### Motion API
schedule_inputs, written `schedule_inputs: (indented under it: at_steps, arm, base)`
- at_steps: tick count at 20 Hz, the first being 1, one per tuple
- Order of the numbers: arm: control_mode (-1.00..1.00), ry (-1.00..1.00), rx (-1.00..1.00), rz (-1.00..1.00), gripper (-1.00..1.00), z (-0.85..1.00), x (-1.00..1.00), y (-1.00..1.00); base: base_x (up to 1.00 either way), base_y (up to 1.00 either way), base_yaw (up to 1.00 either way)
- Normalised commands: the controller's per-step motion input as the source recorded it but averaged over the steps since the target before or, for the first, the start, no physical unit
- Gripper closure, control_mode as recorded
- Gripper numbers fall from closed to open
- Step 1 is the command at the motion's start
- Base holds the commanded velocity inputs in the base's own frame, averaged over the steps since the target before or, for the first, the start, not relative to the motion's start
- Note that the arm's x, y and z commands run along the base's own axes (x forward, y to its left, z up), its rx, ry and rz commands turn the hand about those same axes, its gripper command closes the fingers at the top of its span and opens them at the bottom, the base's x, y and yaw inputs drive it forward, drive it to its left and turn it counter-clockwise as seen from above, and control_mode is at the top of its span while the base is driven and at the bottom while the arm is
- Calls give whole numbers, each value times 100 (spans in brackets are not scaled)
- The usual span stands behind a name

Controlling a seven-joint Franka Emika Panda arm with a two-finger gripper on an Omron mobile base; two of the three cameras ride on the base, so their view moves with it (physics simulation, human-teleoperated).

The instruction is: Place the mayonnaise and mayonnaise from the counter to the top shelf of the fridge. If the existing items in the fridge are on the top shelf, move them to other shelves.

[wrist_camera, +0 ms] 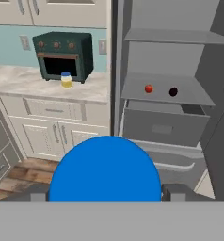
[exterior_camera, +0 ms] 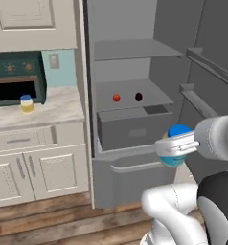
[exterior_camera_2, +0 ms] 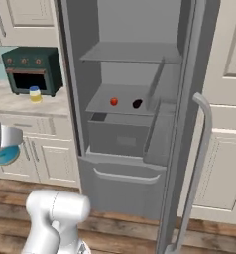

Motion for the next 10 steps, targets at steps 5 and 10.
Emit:
schedule_inputs:
  at_steps: [5,10]
  arm:
    - [100,0,0,0,100,0,0,0]
    - [100,0,0,0,100,0,0,0]
  base:
    - [48,-27,0]
    - [60,-18,0]
